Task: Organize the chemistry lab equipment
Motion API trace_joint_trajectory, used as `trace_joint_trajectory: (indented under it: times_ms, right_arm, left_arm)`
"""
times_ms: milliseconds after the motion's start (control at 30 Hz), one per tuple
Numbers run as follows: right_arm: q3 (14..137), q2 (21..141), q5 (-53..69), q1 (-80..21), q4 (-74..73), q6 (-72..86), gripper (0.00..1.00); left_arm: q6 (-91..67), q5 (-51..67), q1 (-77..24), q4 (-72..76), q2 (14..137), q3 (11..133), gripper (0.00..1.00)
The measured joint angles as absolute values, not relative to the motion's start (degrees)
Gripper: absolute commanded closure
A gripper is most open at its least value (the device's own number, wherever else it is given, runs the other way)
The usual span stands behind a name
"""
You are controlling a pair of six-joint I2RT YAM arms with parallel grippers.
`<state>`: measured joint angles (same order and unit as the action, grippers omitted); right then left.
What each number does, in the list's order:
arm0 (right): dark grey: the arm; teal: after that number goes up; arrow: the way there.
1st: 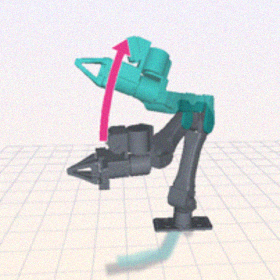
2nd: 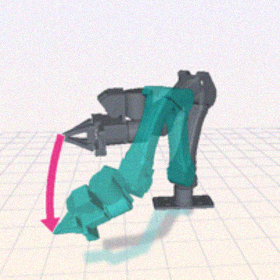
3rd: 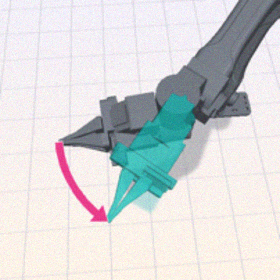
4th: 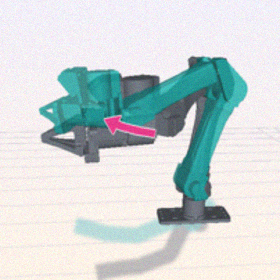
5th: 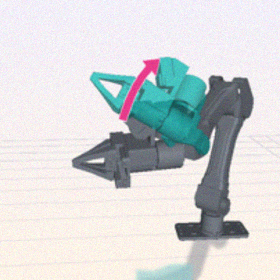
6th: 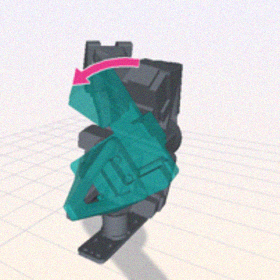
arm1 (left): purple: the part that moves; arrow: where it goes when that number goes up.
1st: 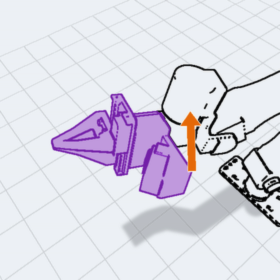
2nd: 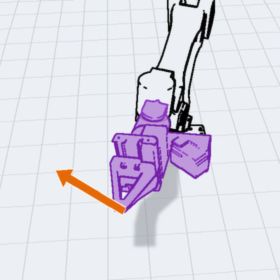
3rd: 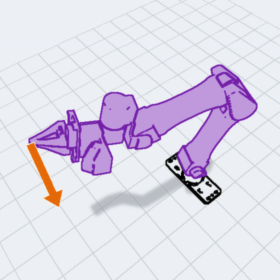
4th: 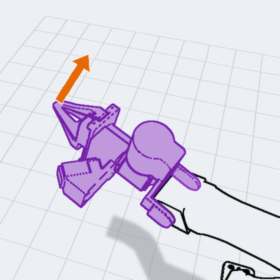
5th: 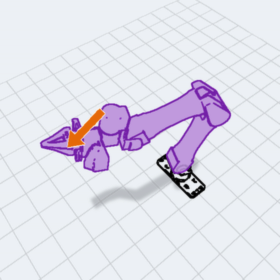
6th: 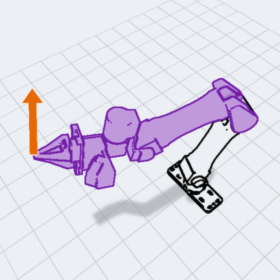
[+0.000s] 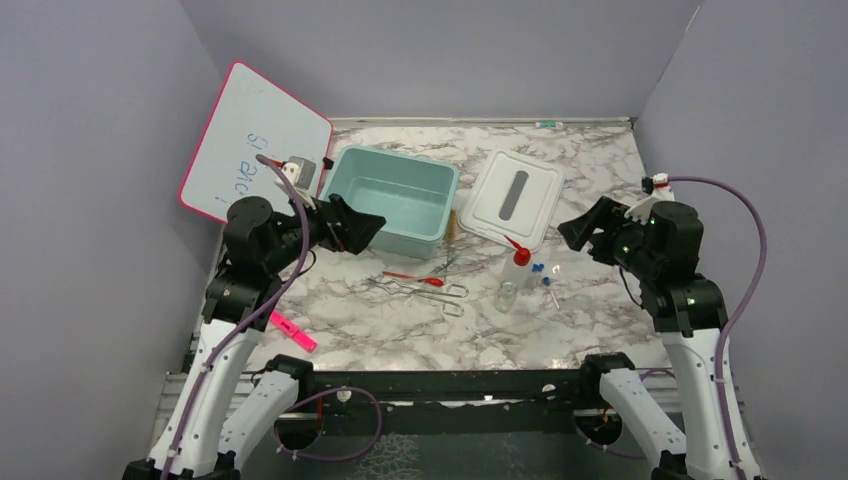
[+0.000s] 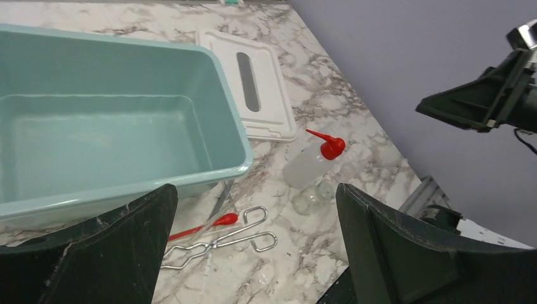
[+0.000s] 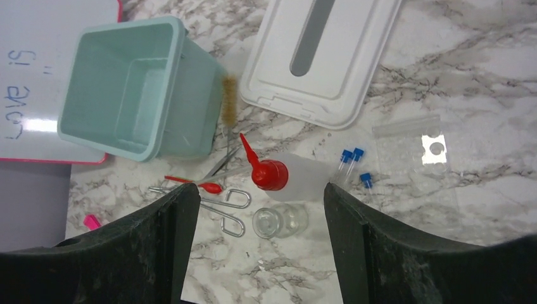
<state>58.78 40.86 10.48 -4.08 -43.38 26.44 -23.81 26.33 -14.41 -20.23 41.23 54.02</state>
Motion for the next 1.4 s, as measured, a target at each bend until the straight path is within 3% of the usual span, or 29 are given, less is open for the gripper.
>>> trace_joint_trajectory:
  times_ms: [300, 500, 667, 1100, 1400]
  right_arm:
    - [47.4, 46.4, 6.3, -4.1, -40.0, 29.9, 0.28]
    - [45.8, 51.5, 1.9, -4.1, -38.3, 32.9, 0.28]
    - [45.8, 50.7, -1.3, -4.2, -37.6, 34.2, 0.25]
    - [42.1, 46.7, -5.5, -4.2, -38.1, 36.8, 0.18]
    - [40.8, 48.6, -5.0, -4.2, -37.9, 37.3, 0.17]
  left_arm:
    - [-27.2, 29.7, -23.8, -14.7, 48.3, 53.1, 0.02]
    - [-28.8, 14.5, -47.5, -13.0, 57.4, 53.3, 0.01]
    - [-29.8, -0.2, -64.2, -14.9, 71.3, 58.8, 0.07]
    - [-34.0, -10.8, -68.6, -17.9, 96.4, 70.7, 0.02]
    - [-36.4, -14.9, -70.0, -17.5, 107.8, 75.7, 0.21]
